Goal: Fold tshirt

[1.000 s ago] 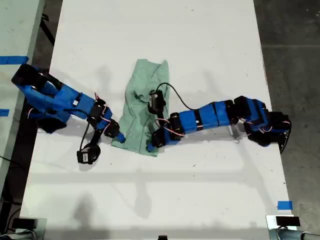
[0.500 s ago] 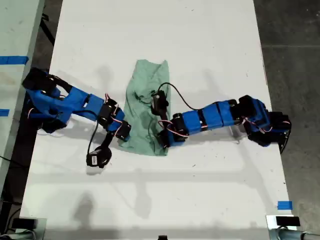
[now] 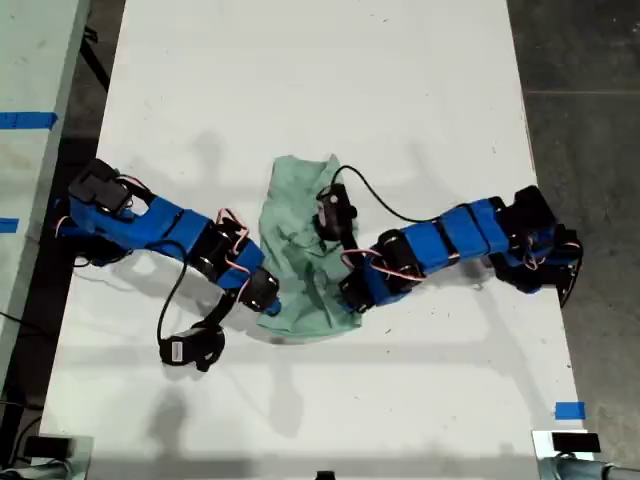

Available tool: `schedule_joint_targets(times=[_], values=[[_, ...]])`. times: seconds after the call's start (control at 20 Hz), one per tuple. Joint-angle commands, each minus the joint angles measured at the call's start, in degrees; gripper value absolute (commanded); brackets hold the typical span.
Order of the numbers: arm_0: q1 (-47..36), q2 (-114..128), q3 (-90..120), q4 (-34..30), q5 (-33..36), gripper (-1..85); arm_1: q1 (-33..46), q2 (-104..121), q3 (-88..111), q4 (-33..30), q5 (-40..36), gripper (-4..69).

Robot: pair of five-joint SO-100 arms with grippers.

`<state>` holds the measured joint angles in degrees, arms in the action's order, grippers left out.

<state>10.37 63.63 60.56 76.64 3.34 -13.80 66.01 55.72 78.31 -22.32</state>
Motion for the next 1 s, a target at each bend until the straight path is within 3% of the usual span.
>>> schedule_joint_targets(times=[0.0, 0.35, 0.7, 0.75, 0.8, 0.95], values=[[-6.0, 9.7, -1.3, 2.5, 0.5, 0.0, 6.8, 8.1, 1.0, 0.4, -5.4, -1.3], [-28.6, 16.8, 1.6, 7.0, 13.4, 0.0, 27.6, 10.0, 2.9, -2.5, -19.3, -1.3], [-38.0, 15.6, 2.0, 4.6, 19.9, 1.9, 35.9, 9.5, 6.2, -7.3, -23.2, -1.1], [-41.3, 16.6, 2.1, 4.6, 22.0, 22.1, 39.2, 10.5, 6.7, -7.7, -23.4, 9.1], [-46.0, 18.2, 2.2, 4.7, 23.8, 33.1, 43.6, 11.9, 6.8, -7.8, -23.4, 24.4], [-62.0, 27.5, 7.8, 1.4, 26.7, 34.3, 59.2, 20.0, 10.6, -8.5, -23.6, 35.6]])
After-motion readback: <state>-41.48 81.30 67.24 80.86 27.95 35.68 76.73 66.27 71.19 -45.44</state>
